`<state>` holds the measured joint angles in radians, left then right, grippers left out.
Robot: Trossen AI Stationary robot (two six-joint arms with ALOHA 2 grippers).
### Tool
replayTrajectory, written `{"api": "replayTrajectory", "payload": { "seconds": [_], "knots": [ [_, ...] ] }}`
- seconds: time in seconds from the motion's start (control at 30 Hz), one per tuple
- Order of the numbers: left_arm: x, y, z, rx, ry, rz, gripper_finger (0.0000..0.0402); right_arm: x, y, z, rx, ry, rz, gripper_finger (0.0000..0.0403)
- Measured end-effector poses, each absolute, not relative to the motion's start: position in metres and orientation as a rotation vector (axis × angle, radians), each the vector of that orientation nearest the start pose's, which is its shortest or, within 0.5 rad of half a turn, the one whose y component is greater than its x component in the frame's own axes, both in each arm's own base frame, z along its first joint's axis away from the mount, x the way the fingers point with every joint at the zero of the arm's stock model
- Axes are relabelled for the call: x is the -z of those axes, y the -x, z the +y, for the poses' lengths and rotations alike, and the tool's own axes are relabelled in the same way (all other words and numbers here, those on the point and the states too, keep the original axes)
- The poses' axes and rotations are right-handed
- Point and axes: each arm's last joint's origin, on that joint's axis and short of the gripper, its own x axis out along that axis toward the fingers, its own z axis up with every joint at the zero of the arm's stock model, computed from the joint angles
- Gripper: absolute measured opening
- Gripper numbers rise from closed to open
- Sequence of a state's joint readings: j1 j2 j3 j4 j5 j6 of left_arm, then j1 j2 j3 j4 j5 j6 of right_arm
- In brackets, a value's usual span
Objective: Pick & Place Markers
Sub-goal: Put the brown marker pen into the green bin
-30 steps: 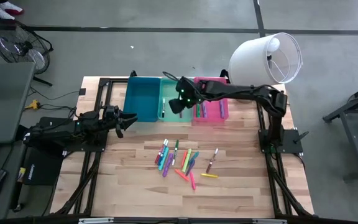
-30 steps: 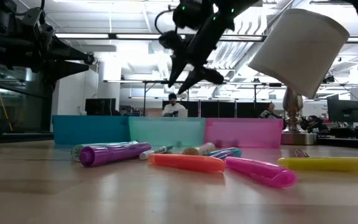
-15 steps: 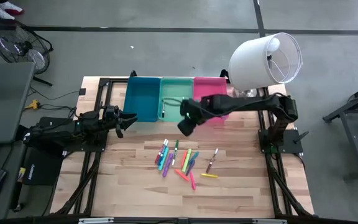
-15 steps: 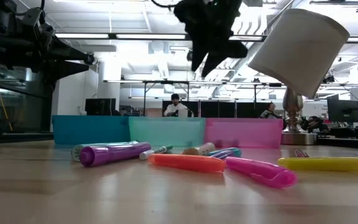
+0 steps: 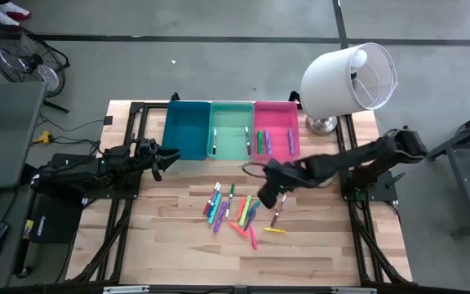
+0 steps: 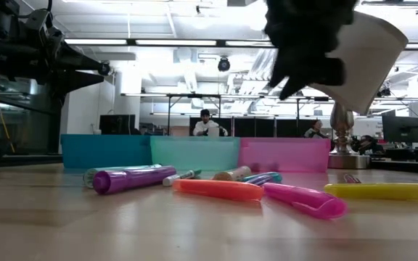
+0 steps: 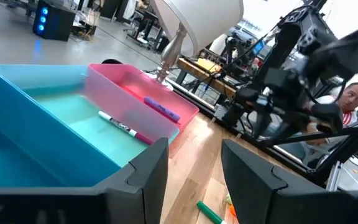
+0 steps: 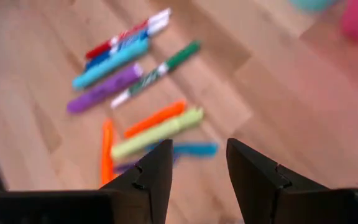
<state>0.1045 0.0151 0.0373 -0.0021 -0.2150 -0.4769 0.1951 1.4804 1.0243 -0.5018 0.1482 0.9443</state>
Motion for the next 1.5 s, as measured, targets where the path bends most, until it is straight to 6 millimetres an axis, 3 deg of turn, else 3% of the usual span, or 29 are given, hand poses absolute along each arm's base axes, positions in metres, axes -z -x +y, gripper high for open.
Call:
{"api": "replayTrajectory", "payload": {
  "seconds": [0.27, 0.47, 0.67, 0.8, 0.9, 1.17, 1.5],
  "knots": [
    [-0.175, -0.094, 0.016, -0.308, 0.474, -0.096, 0.0147, -0.220, -0.256, 0.084, 0.284, -0.667, 0.915, 0.0140],
    [-0.175, -0.094, 0.016, -0.308, 0.474, -0.096, 0.0147, -0.216, -0.249, 0.099, 0.197, -0.575, 0.950, 0.0140],
    [-0.175, -0.094, 0.016, -0.308, 0.474, -0.096, 0.0147, -0.215, -0.246, 0.111, 0.032, -0.332, 0.964, 0.0140],
    [-0.175, -0.094, 0.016, -0.309, 0.474, -0.096, 0.0147, -0.213, -0.246, 0.113, -0.024, -0.265, 0.976, 0.0140],
    [-0.175, -0.095, 0.016, -0.309, 0.474, -0.096, 0.0147, -0.210, -0.253, 0.114, 0.032, -0.381, 1.003, 0.0140],
    [-0.175, -0.094, 0.016, -0.309, 0.474, -0.096, 0.0147, -0.195, -0.276, 0.104, 0.449, -1.010, 1.072, 0.0140],
    [-0.175, -0.094, 0.016, -0.310, 0.474, -0.096, 0.0147, -0.183, -0.285, 0.098, 0.738, -1.194, 0.912, 0.0140]
  ]
}}
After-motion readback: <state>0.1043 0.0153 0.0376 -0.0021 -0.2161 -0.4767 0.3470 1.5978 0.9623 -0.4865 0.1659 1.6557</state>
